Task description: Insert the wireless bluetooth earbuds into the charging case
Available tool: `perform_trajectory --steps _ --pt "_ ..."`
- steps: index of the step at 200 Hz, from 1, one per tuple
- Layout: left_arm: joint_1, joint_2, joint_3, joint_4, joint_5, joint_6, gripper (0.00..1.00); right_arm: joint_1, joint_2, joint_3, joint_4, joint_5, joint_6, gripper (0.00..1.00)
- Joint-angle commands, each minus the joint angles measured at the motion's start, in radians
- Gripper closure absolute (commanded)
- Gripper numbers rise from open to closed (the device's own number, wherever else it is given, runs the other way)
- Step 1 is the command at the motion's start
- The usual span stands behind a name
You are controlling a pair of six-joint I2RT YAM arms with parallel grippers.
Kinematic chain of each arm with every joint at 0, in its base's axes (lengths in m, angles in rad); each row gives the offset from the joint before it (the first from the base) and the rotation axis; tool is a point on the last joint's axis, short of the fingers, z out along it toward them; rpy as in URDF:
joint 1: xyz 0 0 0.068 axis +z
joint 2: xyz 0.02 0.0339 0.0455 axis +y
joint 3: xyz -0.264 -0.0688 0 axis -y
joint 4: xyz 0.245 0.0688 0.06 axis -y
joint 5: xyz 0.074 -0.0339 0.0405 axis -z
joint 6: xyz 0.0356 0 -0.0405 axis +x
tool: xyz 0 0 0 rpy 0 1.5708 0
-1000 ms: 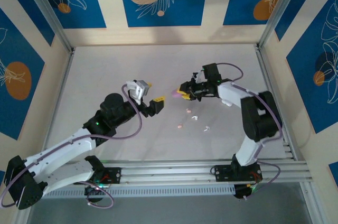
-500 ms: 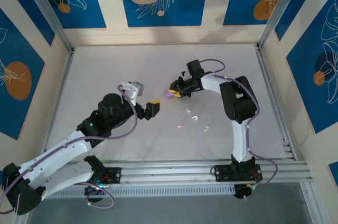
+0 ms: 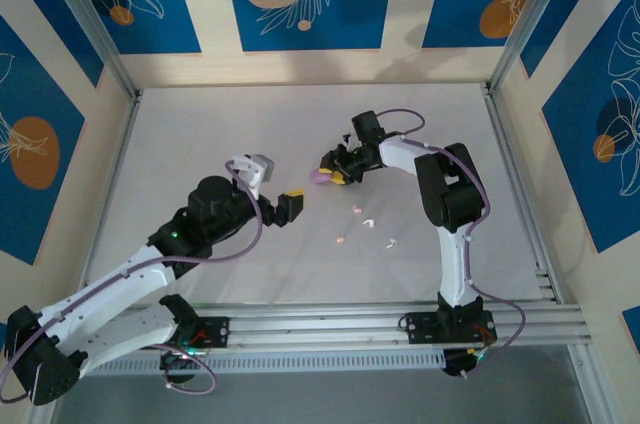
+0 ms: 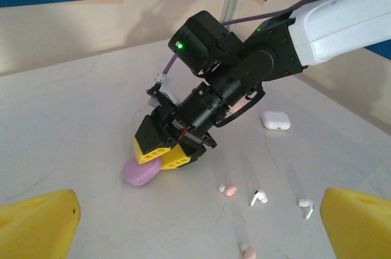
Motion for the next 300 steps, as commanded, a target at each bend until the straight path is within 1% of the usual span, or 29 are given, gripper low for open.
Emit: perform_trajectory --steps 1,37,73,105,128,151,154,158,185,251,265,285,300 --pt "0.012 0.011 0.045 -0.028 -0.025 -0.010 0.00 -0.001 -0.017 0.027 -0.136 0.075 -0.057 0.53" --pt "0.022 0.046 0.085 -0.085 -0.036 -0.026 0.00 -0.012 -0.055 0.066 -0.233 0.144 -0.119 0.51" --pt "0.031 0.064 0.098 -0.089 -0.038 -0.056 0.00 -0.049 -0.160 0.056 -0.292 0.249 -0.174 0.49" --pt "0.042 0.058 0.097 -0.090 -0.018 -0.075 0.00 -0.135 -0.267 -0.001 -0.319 0.377 -0.217 0.48" --pt "0.051 0.045 0.076 -0.067 0.005 -0.086 0.00 -0.220 -0.296 -0.033 -0.353 0.461 -0.242 0.47" --pt "0.054 0.037 0.056 -0.033 0.023 -0.090 0.00 -0.300 -0.289 -0.046 -0.368 0.476 -0.269 0.46" --pt "0.054 0.036 0.055 -0.031 0.025 -0.090 0.00 -0.309 -0.287 -0.045 -0.371 0.476 -0.272 0.43" --pt "0.054 0.036 0.055 -0.031 0.026 -0.090 0.00 -0.320 -0.282 -0.044 -0.374 0.476 -0.276 0.42" --pt "0.054 0.040 0.059 -0.026 0.042 -0.082 0.00 -0.353 -0.246 -0.027 -0.386 0.493 -0.305 0.41" --pt "0.054 0.033 0.061 -0.032 0.046 -0.081 0.00 -0.366 -0.104 0.094 -0.470 0.512 -0.327 0.40" --pt "0.054 0.029 0.057 -0.031 0.041 -0.081 0.00 -0.365 -0.097 0.098 -0.466 0.479 -0.327 0.40" --pt "0.054 0.028 0.056 -0.027 0.038 -0.082 0.00 -0.350 -0.094 0.100 -0.442 0.400 -0.338 0.40" --pt "0.054 0.032 0.056 -0.022 0.039 -0.084 0.00 -0.329 -0.084 0.118 -0.443 0.381 -0.352 0.40"
